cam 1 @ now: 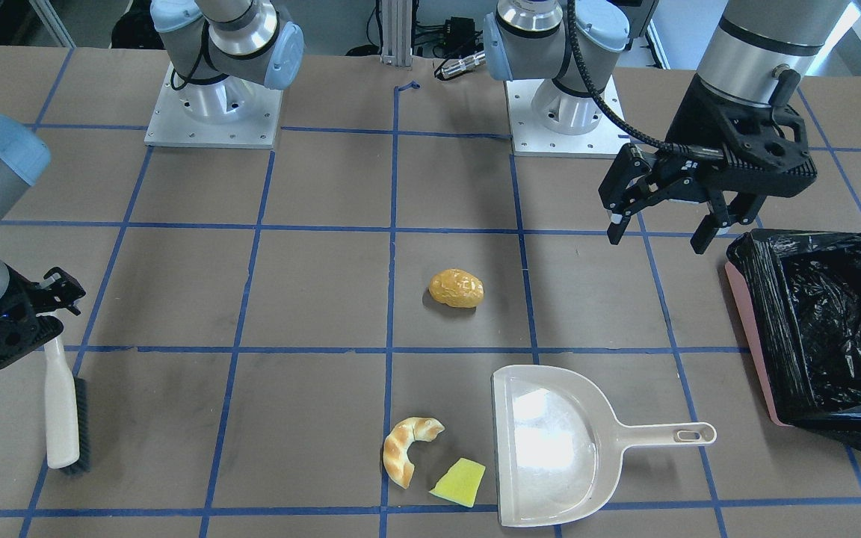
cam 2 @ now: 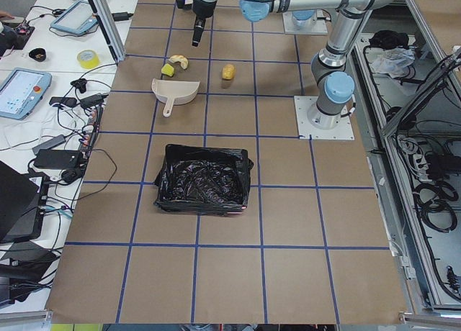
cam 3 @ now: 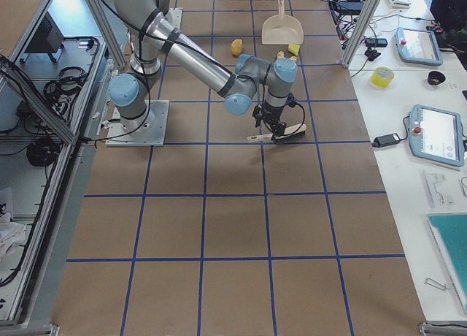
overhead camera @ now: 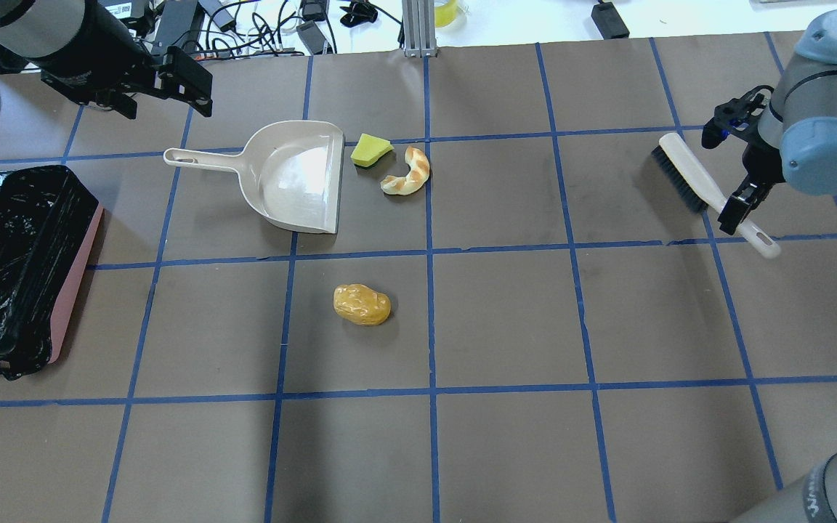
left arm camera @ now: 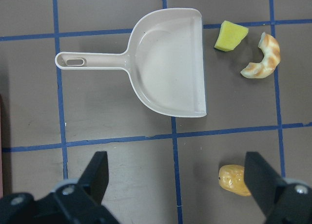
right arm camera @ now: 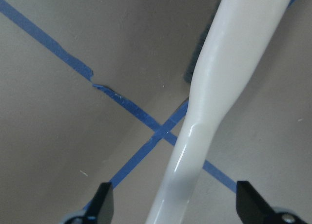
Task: Sweep and dump trash into bin
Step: 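Close the right gripper on the brush handle while the left gripper grasps the dustpan handle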
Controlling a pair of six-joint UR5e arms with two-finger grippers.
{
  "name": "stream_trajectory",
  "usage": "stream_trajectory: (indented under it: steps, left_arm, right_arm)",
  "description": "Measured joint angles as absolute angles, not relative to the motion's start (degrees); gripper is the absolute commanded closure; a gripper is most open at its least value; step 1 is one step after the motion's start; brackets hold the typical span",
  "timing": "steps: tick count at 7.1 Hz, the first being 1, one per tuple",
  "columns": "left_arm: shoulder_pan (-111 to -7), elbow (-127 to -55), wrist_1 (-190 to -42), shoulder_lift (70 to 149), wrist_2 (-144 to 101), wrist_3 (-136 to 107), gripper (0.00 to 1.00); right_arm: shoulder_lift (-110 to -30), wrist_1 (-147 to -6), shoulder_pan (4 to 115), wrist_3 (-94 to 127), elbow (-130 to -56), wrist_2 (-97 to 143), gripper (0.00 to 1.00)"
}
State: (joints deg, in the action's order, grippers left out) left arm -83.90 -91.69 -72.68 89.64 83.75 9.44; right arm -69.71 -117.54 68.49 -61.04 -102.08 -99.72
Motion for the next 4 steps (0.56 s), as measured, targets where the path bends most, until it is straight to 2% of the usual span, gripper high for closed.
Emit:
stream_trajectory:
  steps: [2, 4]
  left_arm:
    - [-84.25, -92.08, -72.87, 89.04, 82.84, 9.55, 0.0]
    - [-83.83, -93.11, -74.84, 90.76, 83.82, 8.31, 0.0]
  right_arm:
    - [-69.79, -115.4, 67.29, -59.29, -103.45, -101.8, 0.19]
    - [-69.92, -115.04, 66.93, -58.29, -104.0, -103.44, 0.34]
